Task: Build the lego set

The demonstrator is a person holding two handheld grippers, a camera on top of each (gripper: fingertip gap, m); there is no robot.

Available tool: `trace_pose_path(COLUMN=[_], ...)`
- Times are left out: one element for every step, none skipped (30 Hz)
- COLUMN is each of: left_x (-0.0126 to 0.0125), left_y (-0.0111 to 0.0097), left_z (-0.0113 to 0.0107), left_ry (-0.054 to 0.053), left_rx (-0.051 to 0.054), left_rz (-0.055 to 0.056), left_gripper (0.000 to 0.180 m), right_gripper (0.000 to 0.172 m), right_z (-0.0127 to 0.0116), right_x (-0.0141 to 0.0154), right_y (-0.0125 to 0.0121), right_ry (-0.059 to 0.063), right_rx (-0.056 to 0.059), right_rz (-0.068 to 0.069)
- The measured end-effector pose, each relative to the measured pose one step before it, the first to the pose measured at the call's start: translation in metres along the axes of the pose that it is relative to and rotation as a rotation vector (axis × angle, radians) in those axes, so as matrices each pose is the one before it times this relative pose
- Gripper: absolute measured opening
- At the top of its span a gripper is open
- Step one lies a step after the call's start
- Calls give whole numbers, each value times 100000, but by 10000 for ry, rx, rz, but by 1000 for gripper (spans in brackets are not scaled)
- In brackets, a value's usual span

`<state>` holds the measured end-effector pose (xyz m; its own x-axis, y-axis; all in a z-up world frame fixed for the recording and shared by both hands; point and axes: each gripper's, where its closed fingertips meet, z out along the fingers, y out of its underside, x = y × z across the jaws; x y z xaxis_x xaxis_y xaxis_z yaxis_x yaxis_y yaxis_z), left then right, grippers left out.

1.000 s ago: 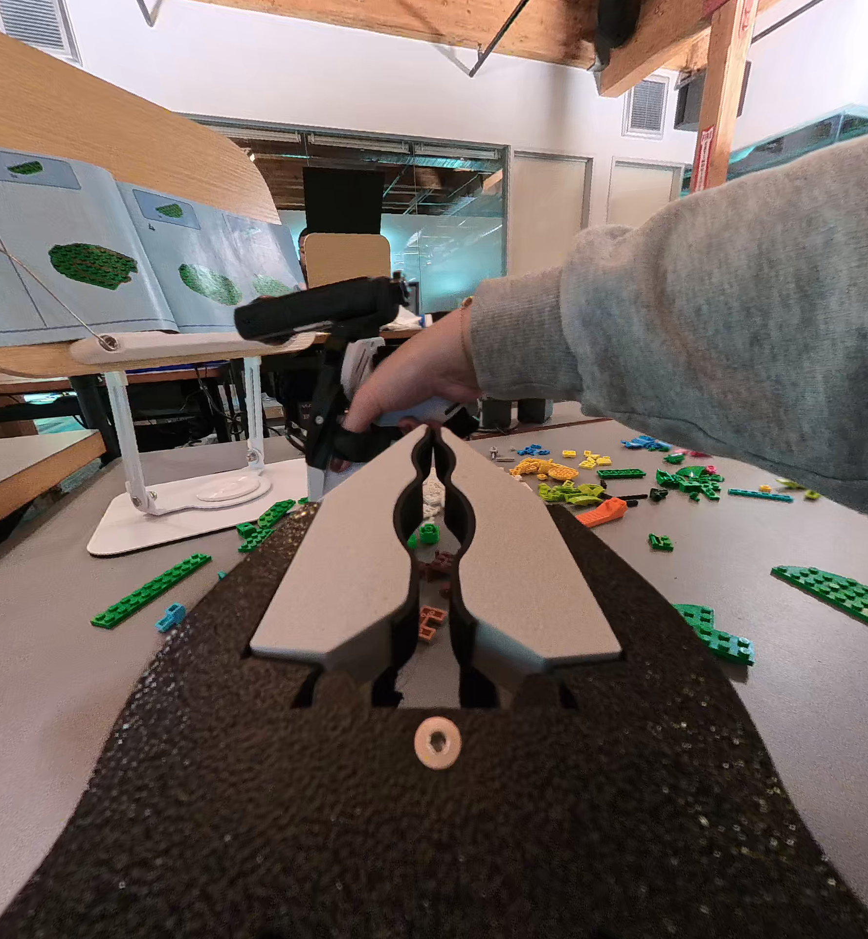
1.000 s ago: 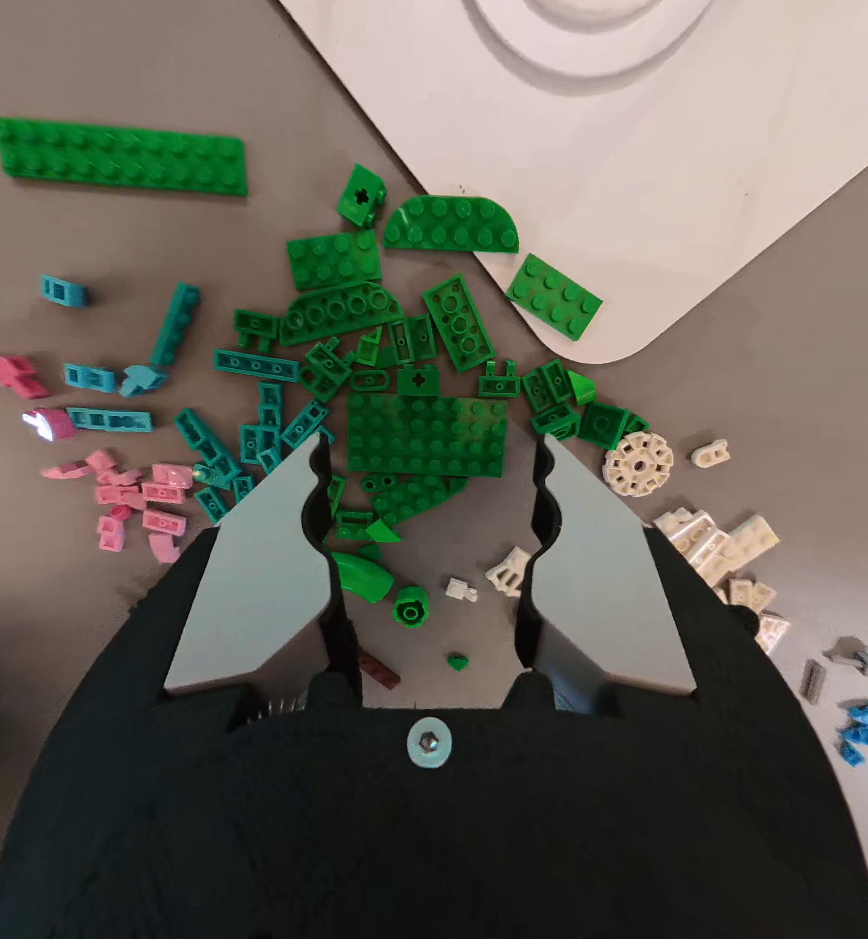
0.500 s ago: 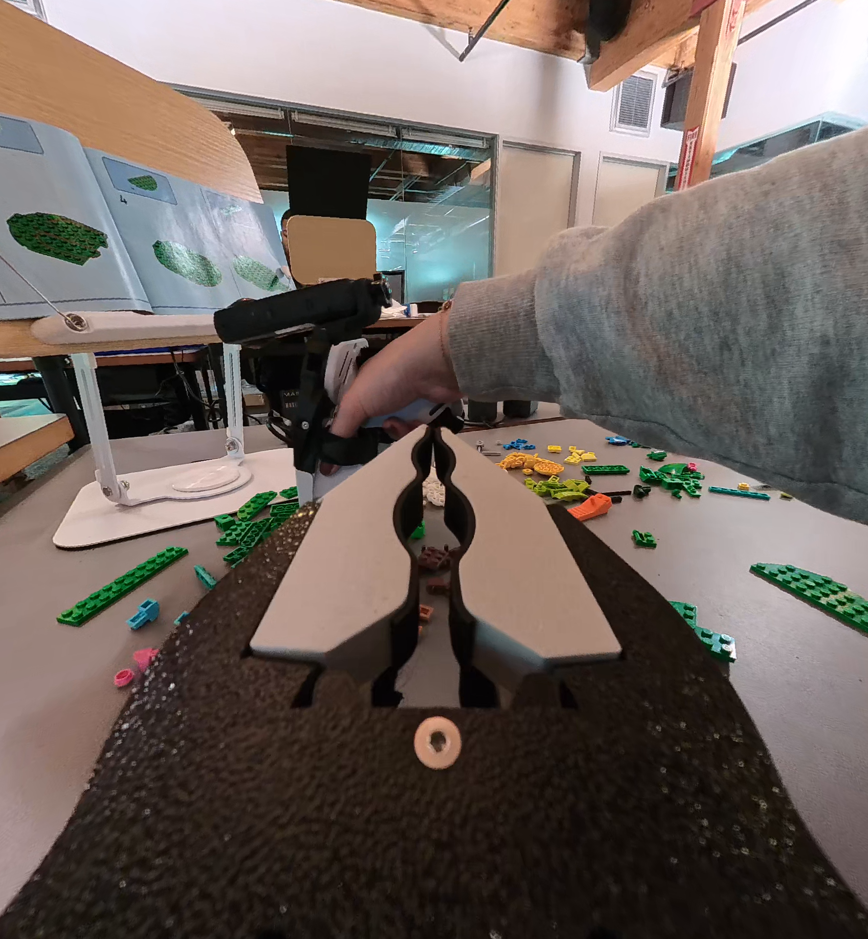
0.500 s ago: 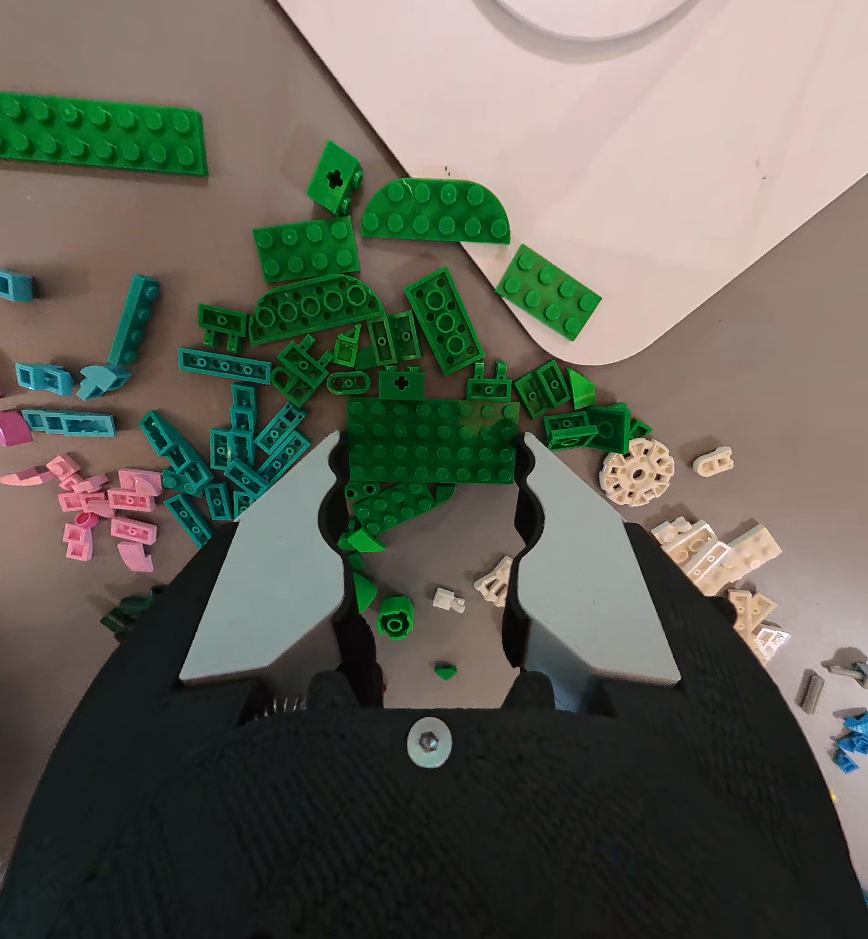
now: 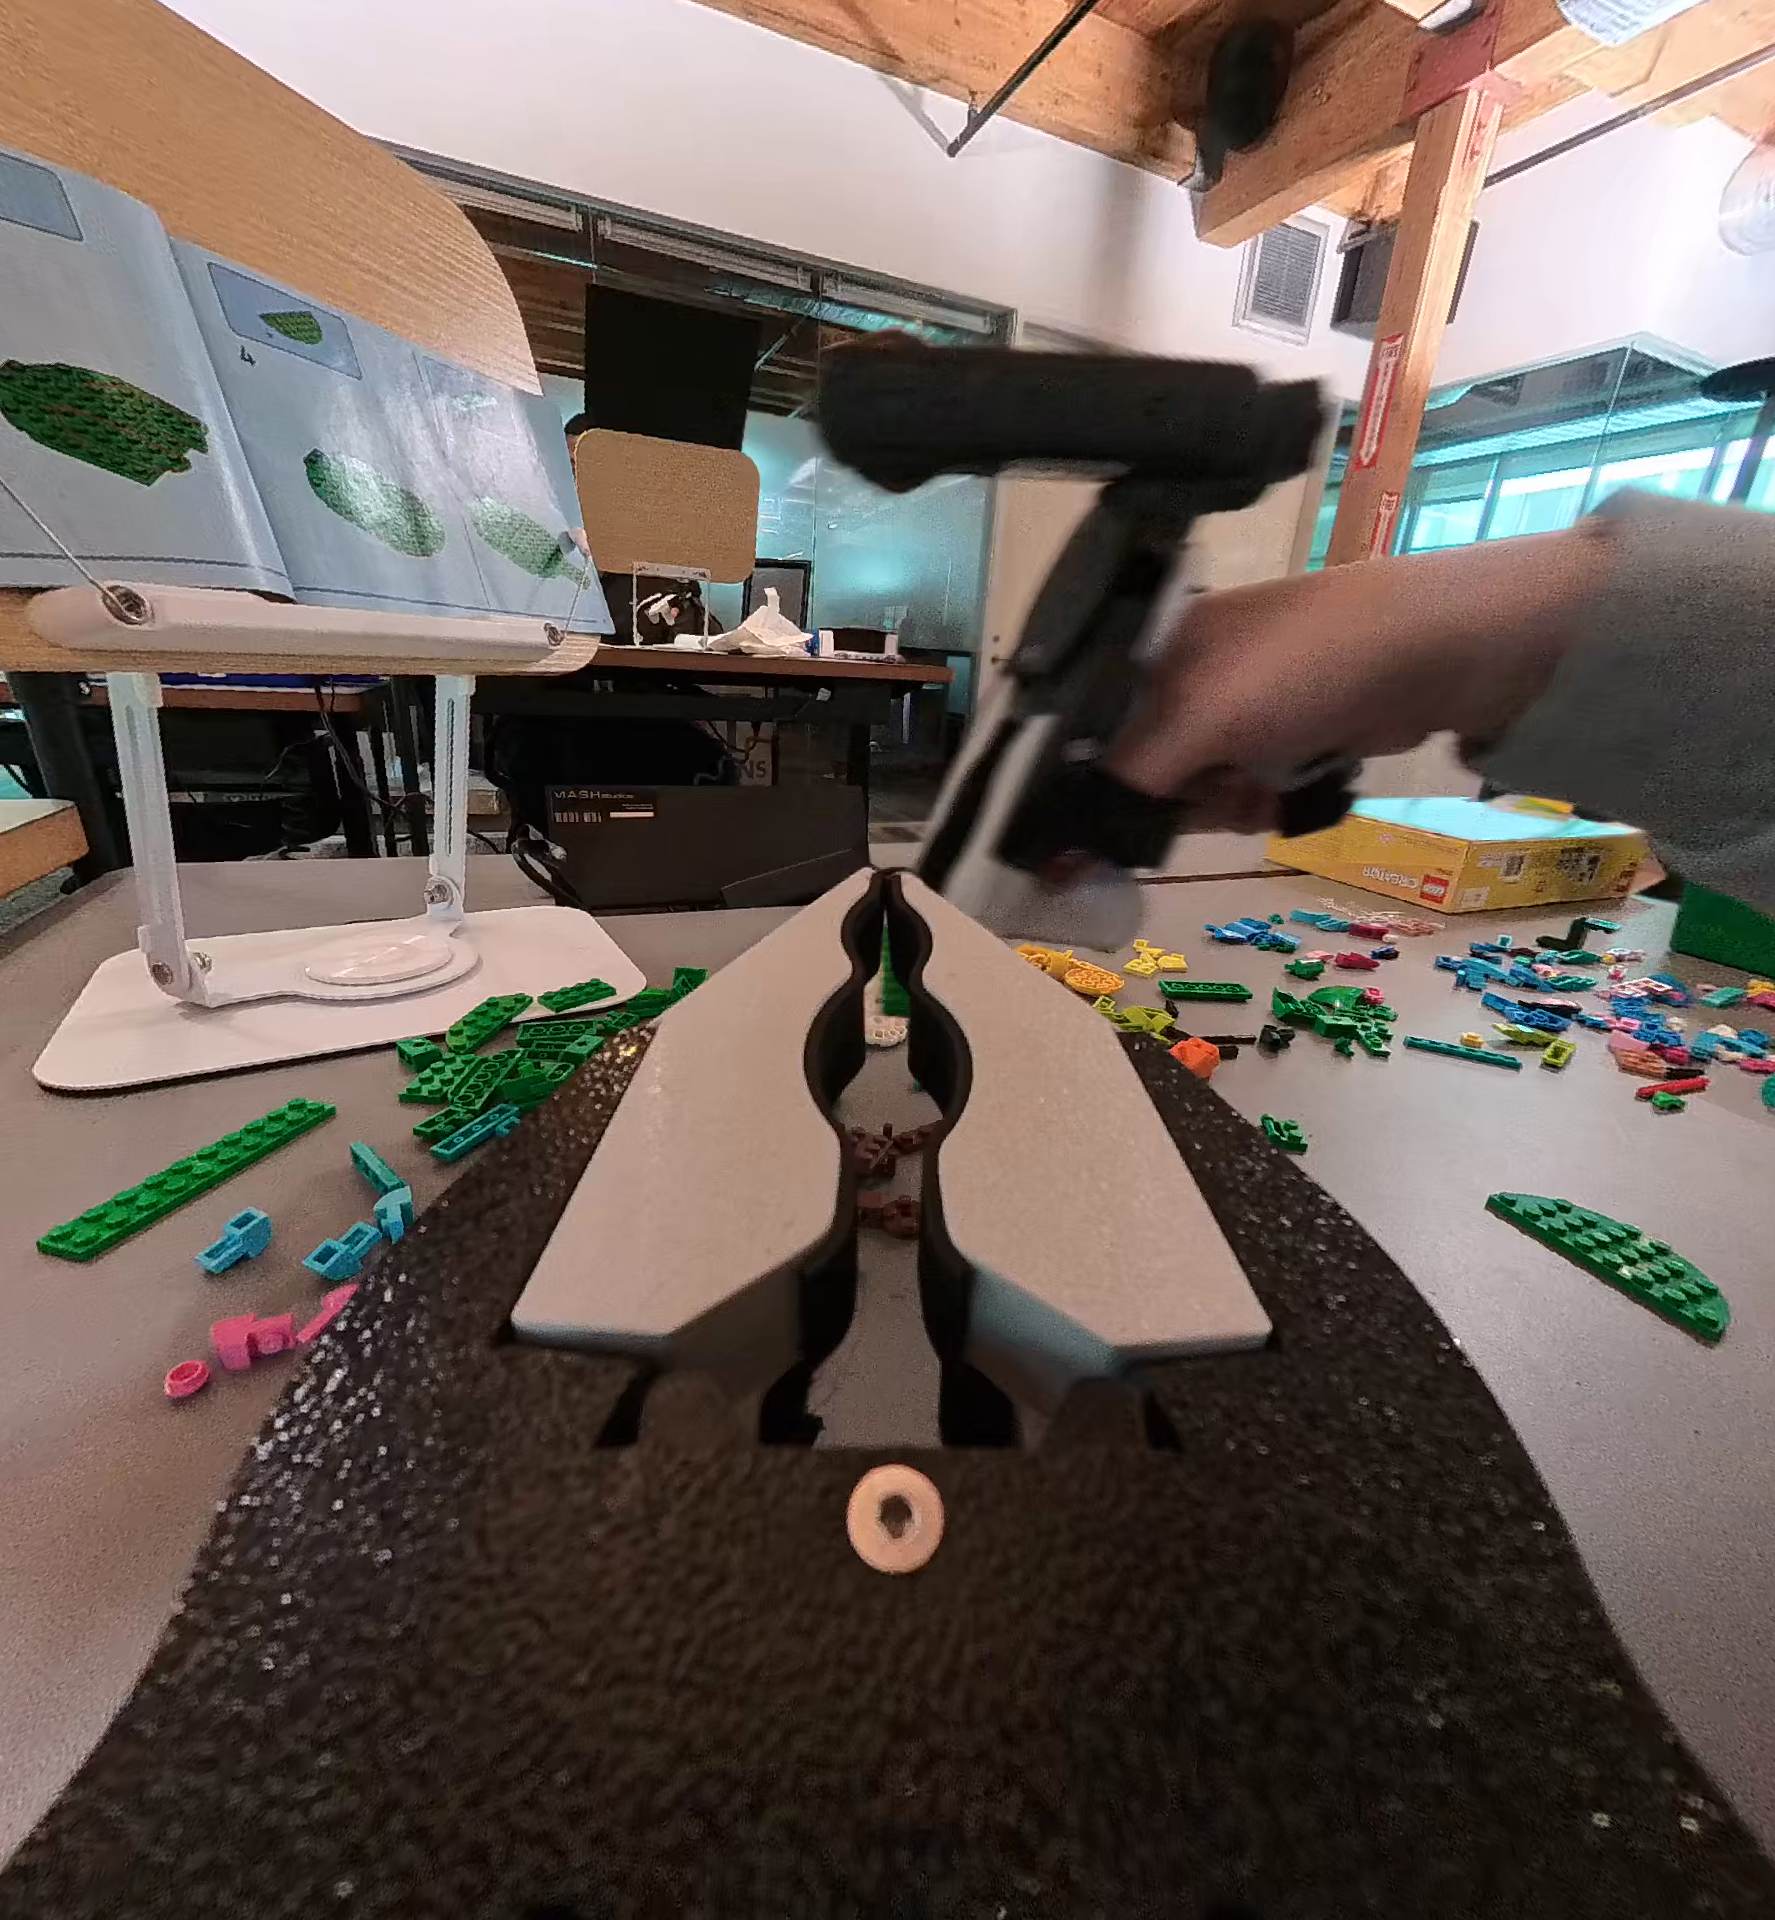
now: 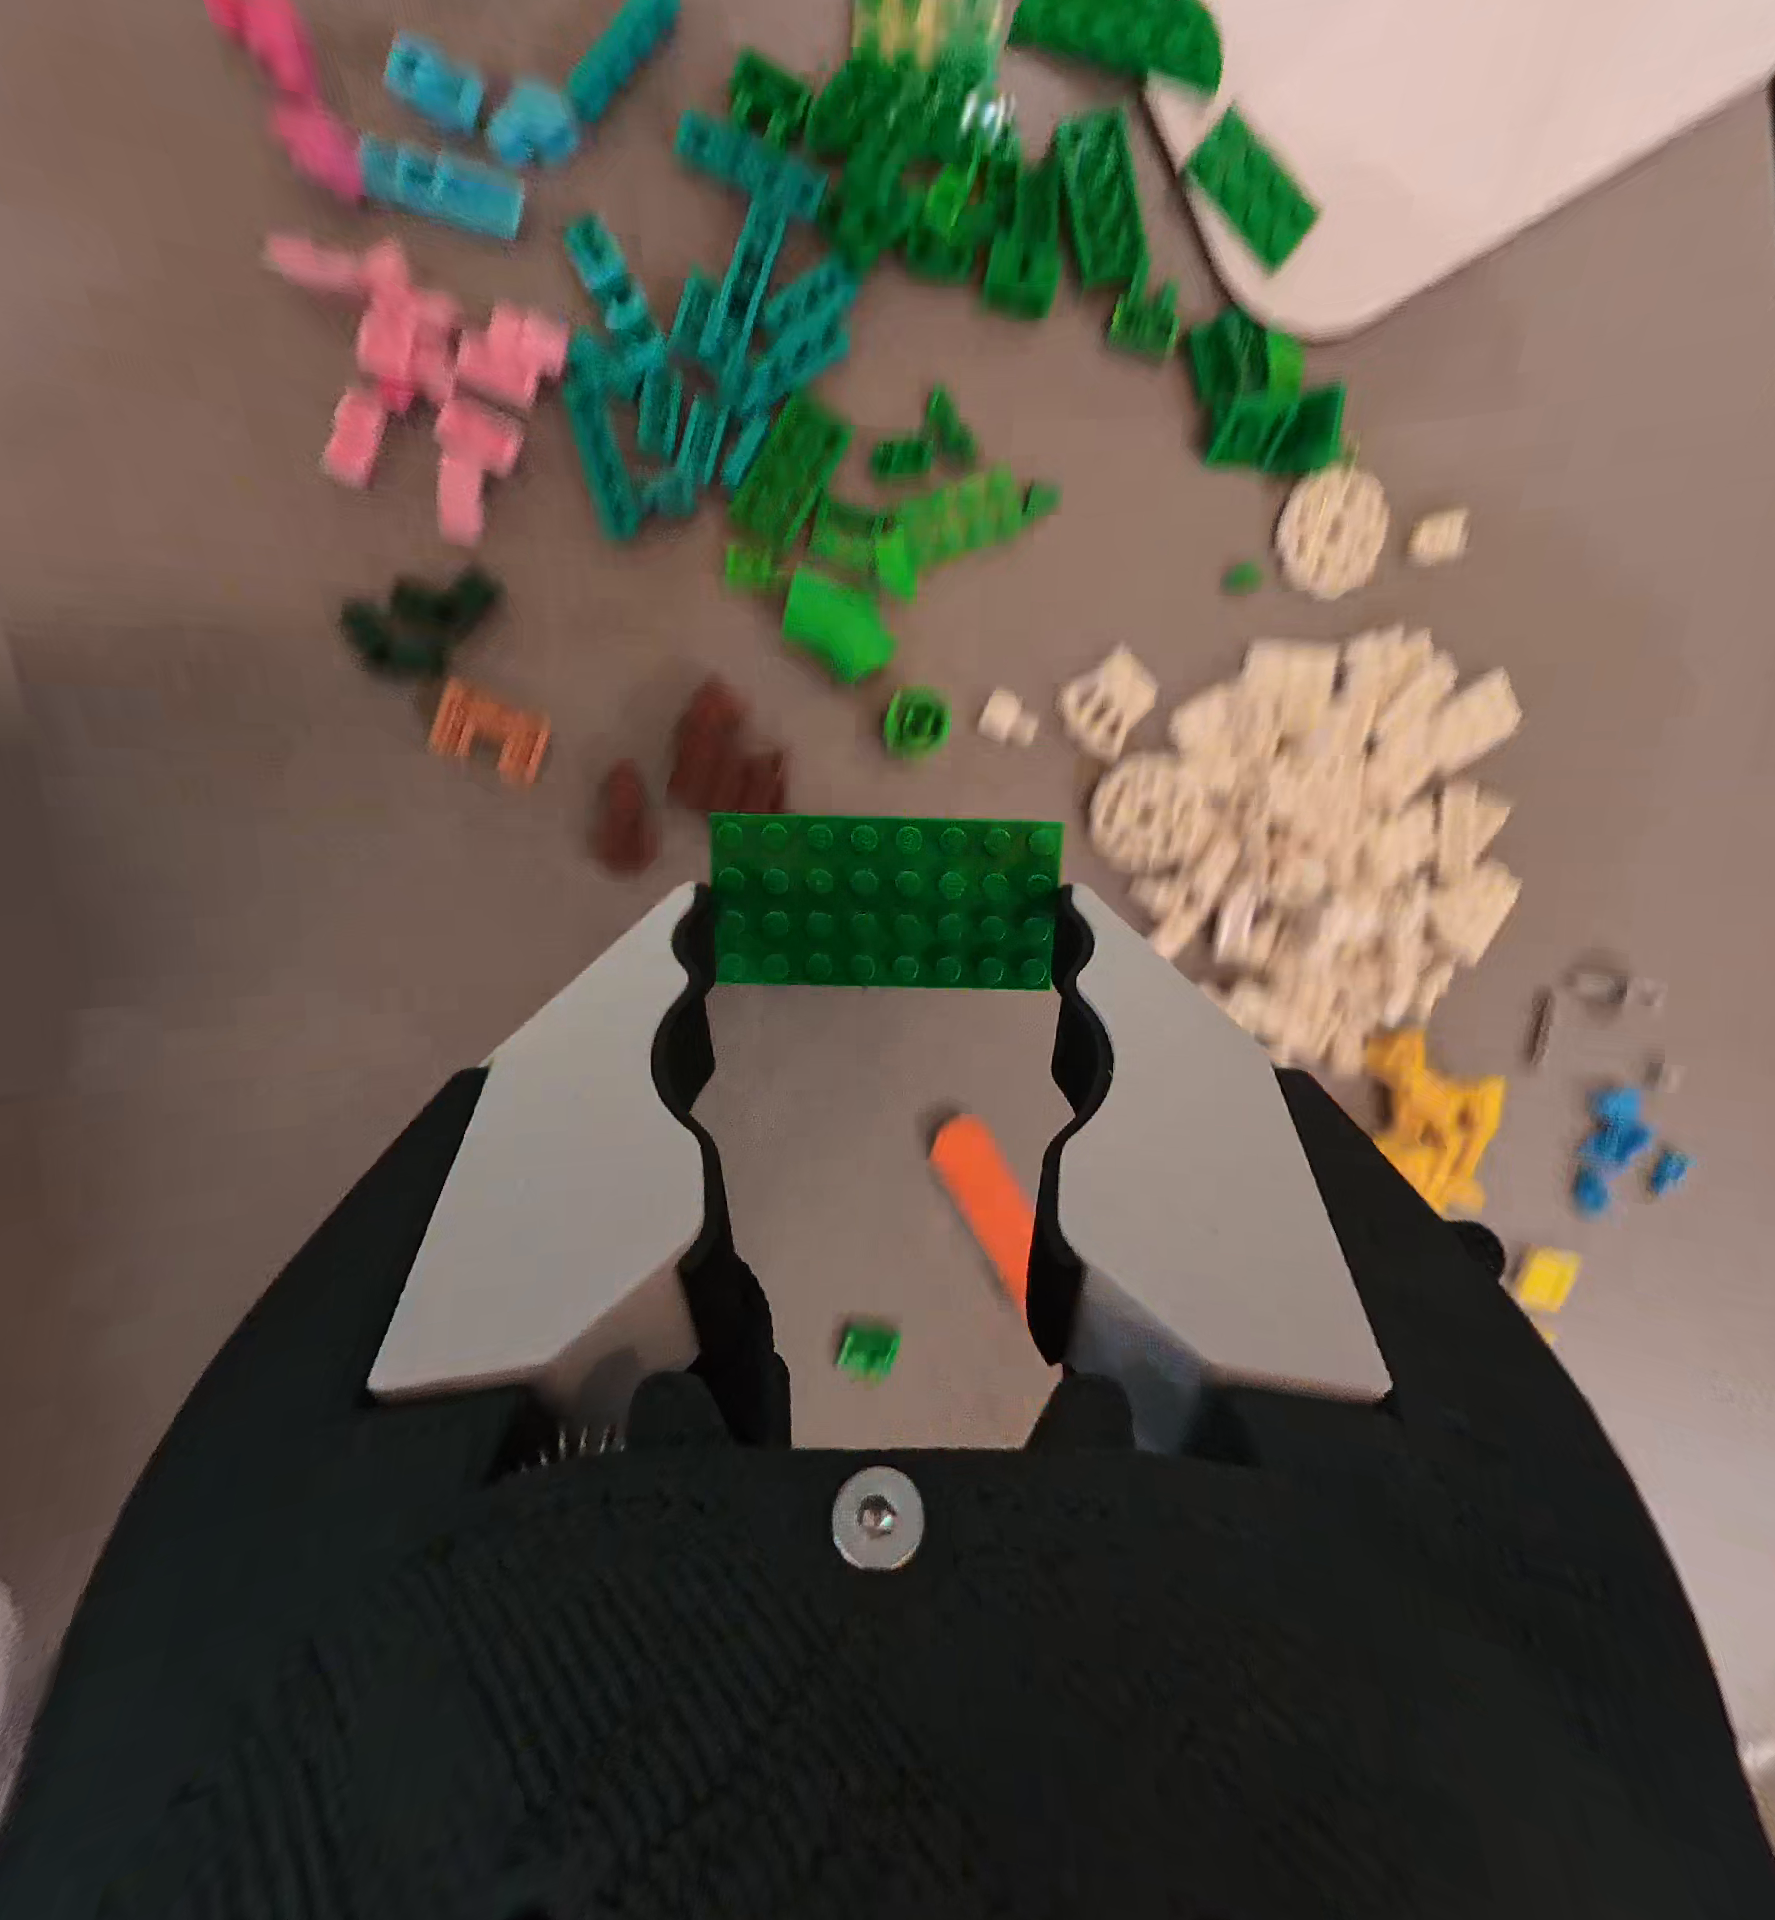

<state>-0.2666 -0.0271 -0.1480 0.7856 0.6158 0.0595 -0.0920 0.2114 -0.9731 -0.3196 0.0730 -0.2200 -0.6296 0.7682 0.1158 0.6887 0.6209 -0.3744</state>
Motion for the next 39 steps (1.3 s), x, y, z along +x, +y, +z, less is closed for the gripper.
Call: trace_pose_path(left_x=[13,27,39,87,113,107,82,74,89,96,83,78,91,101,97,71,54,19,-27,-22,-29,-6,3,27,33,32,35,20,36,23,32,30,52,66,80,74,72,114,126], left_y=[6,5,35,52,39,35,26,32,28,18,9,6,3,30,44,68,29,-13,-21,-18,-13,6,10,28,20,-4,-25,-7,24,55,12,-9,-2,0,27,19,14,-28,-45], left_z=[0,0,14,35,32,21,26,19,31,14,20,8,23,33,44,20,3,-11,-26,-13,-1,20,24,16,8,-19,-23,-15,9,22,27,10,20,20,13,14,1,-3,2], left_ry=[5,11,31,59,71,69,47,37,39,43,30,28,36,46,47,35,27,17,-1,0,6,10,16,18,18,19,17,21,28,29,22,21,29,31,37,36,39,69,82], left_rx=[3,3,-9,-17,-16,-8,-7,-11,-12,-8,-6,0,-2,-12,-27,-33,-18,7,15,15,5,3,-5,-16,-11,0,13,2,-15,-28,-11,7,5,-2,-13,-15,-7,19,30], left_rz=[-10,-17,-40,-58,-61,-53,-42,-20,-7,6,18,23,19,8,1,-4,-7,-9,-17,-25,-37,-39,-31,-10,6,7,5,-1,-11,-22,-20,-13,-2,5,13,20,15,12,1], left_gripper=[0,0,0,0,0,0,0,0,0,0,0,0,0,0,0,0,0,0,0,0,0,0,0,0,0,0,0,0,0,0,0,0,0,0,0,0,0,0,0], right_gripper=[65,64,64,64,64,65,64,65,65,65,65,65,65,65,65,65,69,77,88,91,94,96,96,96,96,95,92,90,86,83,79,77,74,68,56,43,42,42,42], right_z=[-1049,-869,-634,-322,-51,164,307,386,374,336,287,239,219,224,195,62,-51,-85,-61,-36,98,212,302,315,292,209,91,70,53,75,90,70,65,49,25,68,74,33,3], right_x=[-562,-562,-857,-1178,-1428,-1484,-1312,-1035,-790,-632,-492,-367,-241,-98,30,37,50,103,176,251,177,32,-129,-173,-181,-163,-45,-72,12,66,126,140,146,159,-131,-377,-163,27,-9], right_y=[1895,2061,2124,2107,2024,1776,1502,1164,771,550,385,198,79,63,5,-186,-275,-231,-332,-383,-386,-502,-522,-355,-241,-270,-291,-192,-129,-125,-90,-31,-6,-1,-192,-280,-267,-190,-115], right_ry=[138,198,79,-72,-204,-260,-219,-140,-71,-67,-61,-52,-41,-12,22,-13,-16,7,37,72,11,-89,-189,-209,-196,-138,-15,-22,33,76,122,140,162,174,-16,-182,-67,8,-20], right_rx=[-148,-218,-245,-272,-322,-284,-243,-163,-29,6,32,83,119,91,113,222,260,196,211,194,135,174,189,87,33,64,85,14,-10,-20,-46,-94,-121,-93,52,140,141,111,71], right_rz=[262,254,76,-26,-95,-131,-79,-17,-1,23,30,26,15,12,28,73,84,47,48,78,160,247,304,310,234,114,39,11,-20,-57,-84,-122,-173,-251,-365,-373,-405,-424,-441])
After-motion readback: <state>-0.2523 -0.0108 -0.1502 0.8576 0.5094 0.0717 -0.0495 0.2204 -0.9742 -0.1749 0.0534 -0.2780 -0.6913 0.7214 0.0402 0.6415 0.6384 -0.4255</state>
